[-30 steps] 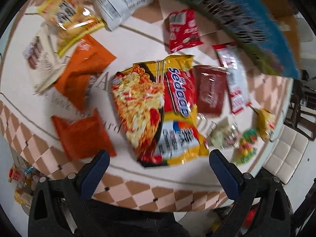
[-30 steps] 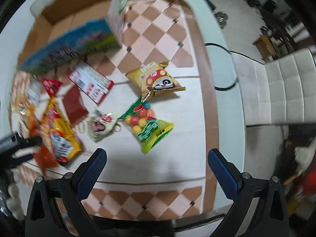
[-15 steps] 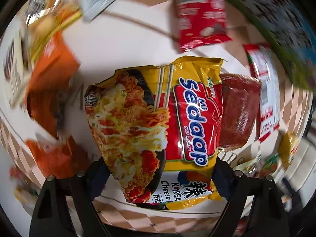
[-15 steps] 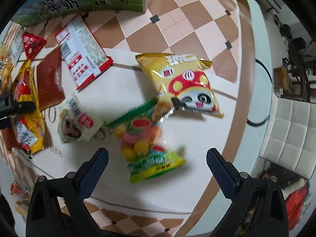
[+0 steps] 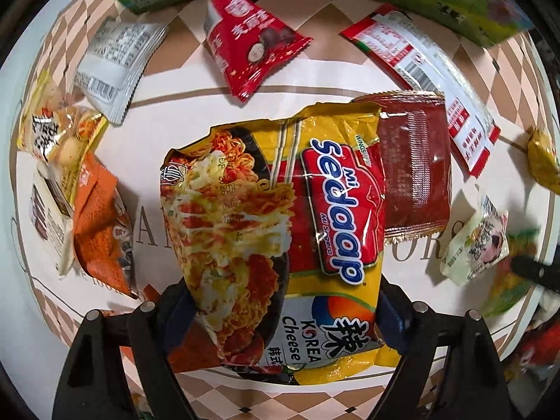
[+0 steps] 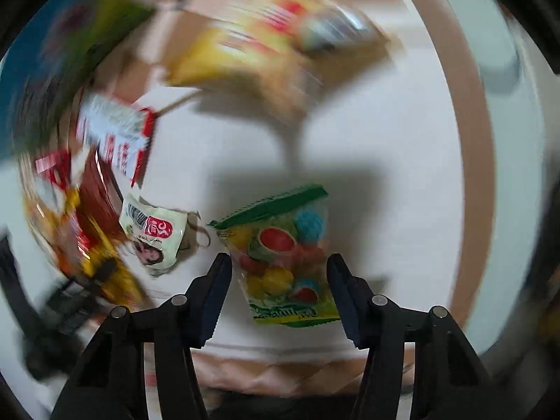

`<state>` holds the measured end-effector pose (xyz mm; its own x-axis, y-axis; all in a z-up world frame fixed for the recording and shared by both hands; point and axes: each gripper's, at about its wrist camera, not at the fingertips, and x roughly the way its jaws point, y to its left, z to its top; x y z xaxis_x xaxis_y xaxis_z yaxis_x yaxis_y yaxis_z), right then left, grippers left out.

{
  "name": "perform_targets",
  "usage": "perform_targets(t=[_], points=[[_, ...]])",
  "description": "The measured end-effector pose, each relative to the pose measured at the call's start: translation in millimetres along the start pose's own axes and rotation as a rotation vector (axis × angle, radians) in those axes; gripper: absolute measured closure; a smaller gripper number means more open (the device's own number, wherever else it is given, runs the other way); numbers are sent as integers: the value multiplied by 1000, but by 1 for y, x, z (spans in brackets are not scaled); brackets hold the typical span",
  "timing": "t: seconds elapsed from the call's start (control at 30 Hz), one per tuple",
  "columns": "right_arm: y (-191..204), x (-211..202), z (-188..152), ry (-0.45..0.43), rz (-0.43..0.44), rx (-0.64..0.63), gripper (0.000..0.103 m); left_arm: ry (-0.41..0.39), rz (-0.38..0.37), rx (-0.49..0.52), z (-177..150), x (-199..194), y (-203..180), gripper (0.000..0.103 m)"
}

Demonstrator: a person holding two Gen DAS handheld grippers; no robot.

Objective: Organize snacks
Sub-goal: 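Grasp the yellow Mie Sedaap pack with left tool while right tool grasps the candy bag, then lift the noodle pack with left tool while right tool carries the candy bag to the box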

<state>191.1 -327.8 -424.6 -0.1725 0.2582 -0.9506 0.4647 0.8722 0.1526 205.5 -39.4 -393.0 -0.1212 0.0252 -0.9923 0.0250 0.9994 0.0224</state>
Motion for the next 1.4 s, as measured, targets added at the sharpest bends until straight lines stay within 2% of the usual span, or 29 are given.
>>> perform_targets(t=[0.07,0.13,0.2,0.33,0.6,0.73,0.8,0.9,1.03,1.2,1.3,1.33,1.4], points=[[-9,5,-1,19,68,49,41,-1,-11,-13,6,4,5,14],[-10,4,-3,0,39,15,28,-6,-10,-12,1,-1,3,13],[-4,2,-12,-39,1,-39,25,-15,-7,-12,1,2,3,13],[20,-7,-21,-49,-60,-129,25,-30,-3,-18,-1,5,-2,14],[37,18,-20,-47,-146,-124,25,-38,-1,-30,0,6,-1,14],[31,28,-35,-72,-193,-143,30,-50,4,-36,-5,1,-3,15],[42,42,-34,-83,-219,-149,34,-56,2,-43,-9,1,-2,15],[45,50,-41,-89,-245,-158,34,-51,0,-48,-12,-3,-1,13],[45,51,-55,-83,-232,-143,33,-36,-29,-83,-11,3,10,5],[40,56,-61,-73,-220,-130,32,-39,-34,-85,-13,5,16,5],[36,58,-58,-74,-217,-128,32,-52,-31,-86,-16,3,17,11],[26,51,-43,-75,-215,-132,32,-58,-26,-85,-18,1,14,15],[25,47,-38,-81,-219,-135,33,-64,-9,-75,-23,-2,12,15]])
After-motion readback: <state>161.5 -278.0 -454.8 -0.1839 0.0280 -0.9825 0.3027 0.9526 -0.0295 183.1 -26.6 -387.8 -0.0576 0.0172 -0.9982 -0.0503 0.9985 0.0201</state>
